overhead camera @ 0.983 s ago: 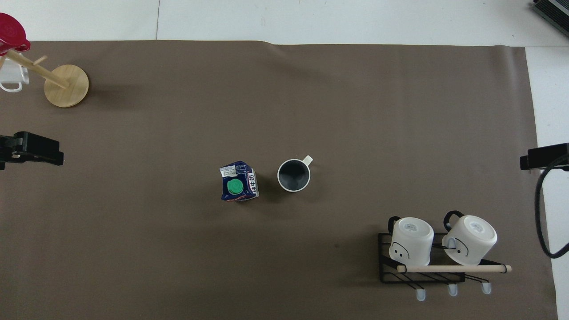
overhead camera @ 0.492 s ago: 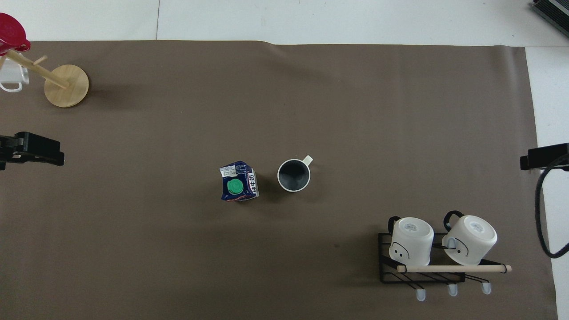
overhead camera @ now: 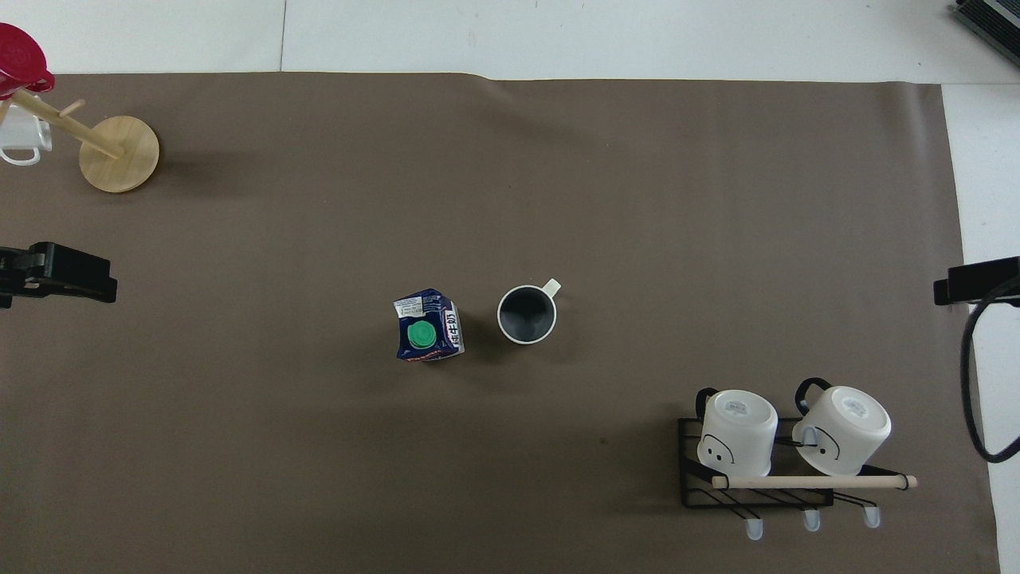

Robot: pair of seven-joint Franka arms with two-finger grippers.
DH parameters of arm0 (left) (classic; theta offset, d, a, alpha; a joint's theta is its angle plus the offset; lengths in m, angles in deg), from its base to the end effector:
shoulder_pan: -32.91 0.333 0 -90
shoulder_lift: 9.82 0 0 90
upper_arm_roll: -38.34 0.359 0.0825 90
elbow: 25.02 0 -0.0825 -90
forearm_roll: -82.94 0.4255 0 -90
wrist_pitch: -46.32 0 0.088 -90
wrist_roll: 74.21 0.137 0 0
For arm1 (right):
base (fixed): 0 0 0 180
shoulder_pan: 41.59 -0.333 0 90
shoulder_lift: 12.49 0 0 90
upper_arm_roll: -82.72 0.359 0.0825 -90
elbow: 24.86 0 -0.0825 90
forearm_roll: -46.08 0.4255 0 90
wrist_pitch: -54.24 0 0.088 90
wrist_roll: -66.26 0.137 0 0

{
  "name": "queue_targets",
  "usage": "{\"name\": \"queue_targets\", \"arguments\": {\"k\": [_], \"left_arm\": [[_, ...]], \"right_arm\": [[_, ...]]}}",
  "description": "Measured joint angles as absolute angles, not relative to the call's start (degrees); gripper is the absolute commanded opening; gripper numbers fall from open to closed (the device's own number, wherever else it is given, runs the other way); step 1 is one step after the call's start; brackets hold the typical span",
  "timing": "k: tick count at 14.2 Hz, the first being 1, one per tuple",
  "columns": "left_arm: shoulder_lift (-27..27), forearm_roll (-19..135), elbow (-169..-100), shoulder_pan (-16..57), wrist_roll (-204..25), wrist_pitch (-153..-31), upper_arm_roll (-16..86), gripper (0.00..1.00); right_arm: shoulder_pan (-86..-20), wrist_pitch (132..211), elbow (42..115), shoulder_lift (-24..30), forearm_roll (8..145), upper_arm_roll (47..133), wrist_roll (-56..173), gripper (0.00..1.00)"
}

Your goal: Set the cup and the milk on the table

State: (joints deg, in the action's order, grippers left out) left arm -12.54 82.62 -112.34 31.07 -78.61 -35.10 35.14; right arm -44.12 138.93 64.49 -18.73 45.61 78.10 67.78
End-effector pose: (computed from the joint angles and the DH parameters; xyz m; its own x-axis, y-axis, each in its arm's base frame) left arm 0.5592 -0.0510 0.6760 0.9984 -0.0117 -0.0556 -0.0118 -0.9999 -0.0014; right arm 0.5469 -0.0241 0.6971 0.9976 -0.0635 0.0272 -0.0635 -0.9980 -0.0013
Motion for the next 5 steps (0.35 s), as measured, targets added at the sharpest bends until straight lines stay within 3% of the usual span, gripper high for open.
{"name": "queue_targets", "arguments": {"k": [5], "left_arm": [[-12.54,82.62,-112.34,31.07,-78.20,-34.73,35.14,1.00]], "right_arm": [[-44.12,138.93,64.49,-18.73,45.62,78.10,67.80,1.00]]}}
